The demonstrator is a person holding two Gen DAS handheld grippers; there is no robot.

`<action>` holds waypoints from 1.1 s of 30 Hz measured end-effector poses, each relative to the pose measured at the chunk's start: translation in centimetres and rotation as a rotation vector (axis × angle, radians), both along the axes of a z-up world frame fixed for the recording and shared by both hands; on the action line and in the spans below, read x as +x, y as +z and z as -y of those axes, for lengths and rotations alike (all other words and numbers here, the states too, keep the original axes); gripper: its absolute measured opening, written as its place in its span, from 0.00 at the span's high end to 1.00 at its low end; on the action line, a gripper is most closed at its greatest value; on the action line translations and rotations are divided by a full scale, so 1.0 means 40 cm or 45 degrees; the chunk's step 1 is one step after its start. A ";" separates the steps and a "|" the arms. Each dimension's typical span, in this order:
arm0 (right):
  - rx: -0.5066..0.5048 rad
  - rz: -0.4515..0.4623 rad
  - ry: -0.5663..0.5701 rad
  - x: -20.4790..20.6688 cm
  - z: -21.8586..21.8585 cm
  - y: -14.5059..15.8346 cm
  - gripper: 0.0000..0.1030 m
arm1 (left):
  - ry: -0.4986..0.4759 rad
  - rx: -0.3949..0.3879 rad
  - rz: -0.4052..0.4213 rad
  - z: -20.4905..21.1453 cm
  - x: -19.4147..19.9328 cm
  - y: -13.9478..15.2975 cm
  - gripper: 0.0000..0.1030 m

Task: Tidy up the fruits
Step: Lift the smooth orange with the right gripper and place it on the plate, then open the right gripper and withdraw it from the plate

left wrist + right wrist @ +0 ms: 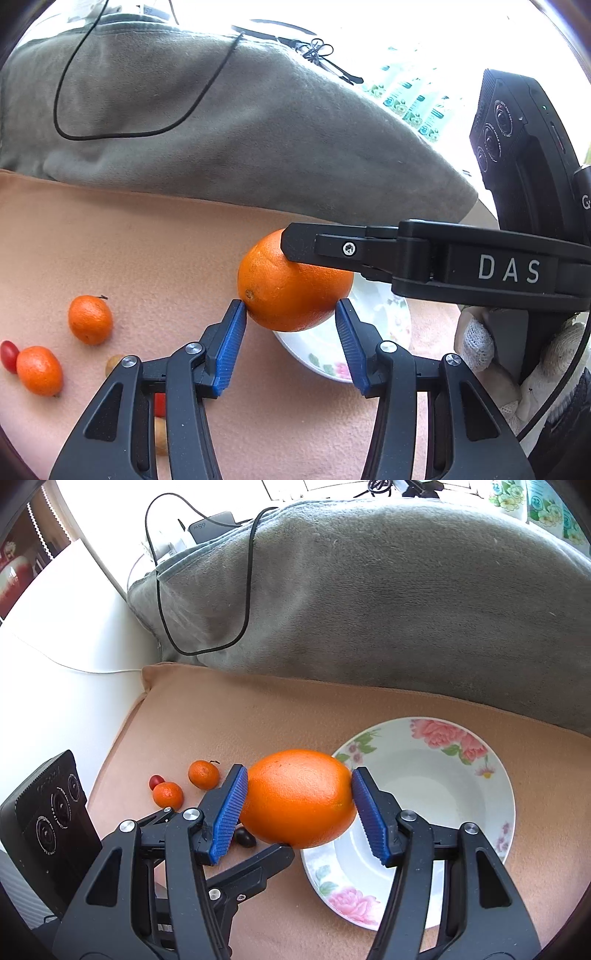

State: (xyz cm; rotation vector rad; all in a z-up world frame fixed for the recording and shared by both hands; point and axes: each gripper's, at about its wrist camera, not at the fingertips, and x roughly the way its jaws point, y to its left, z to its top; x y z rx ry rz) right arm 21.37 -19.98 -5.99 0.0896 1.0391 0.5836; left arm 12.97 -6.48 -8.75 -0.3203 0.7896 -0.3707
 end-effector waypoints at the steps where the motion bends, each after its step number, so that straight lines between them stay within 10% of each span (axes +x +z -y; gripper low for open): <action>1: 0.002 -0.004 -0.009 -0.008 0.014 -0.001 0.40 | -0.011 0.003 -0.003 0.005 0.000 0.000 0.52; 25: 0.053 0.095 -0.221 -0.104 0.142 0.034 0.32 | -0.077 0.065 0.050 0.041 -0.035 0.047 0.53; 33: 0.101 0.146 -0.298 -0.158 0.179 0.053 0.20 | -0.044 0.101 0.093 0.008 -0.080 0.071 0.37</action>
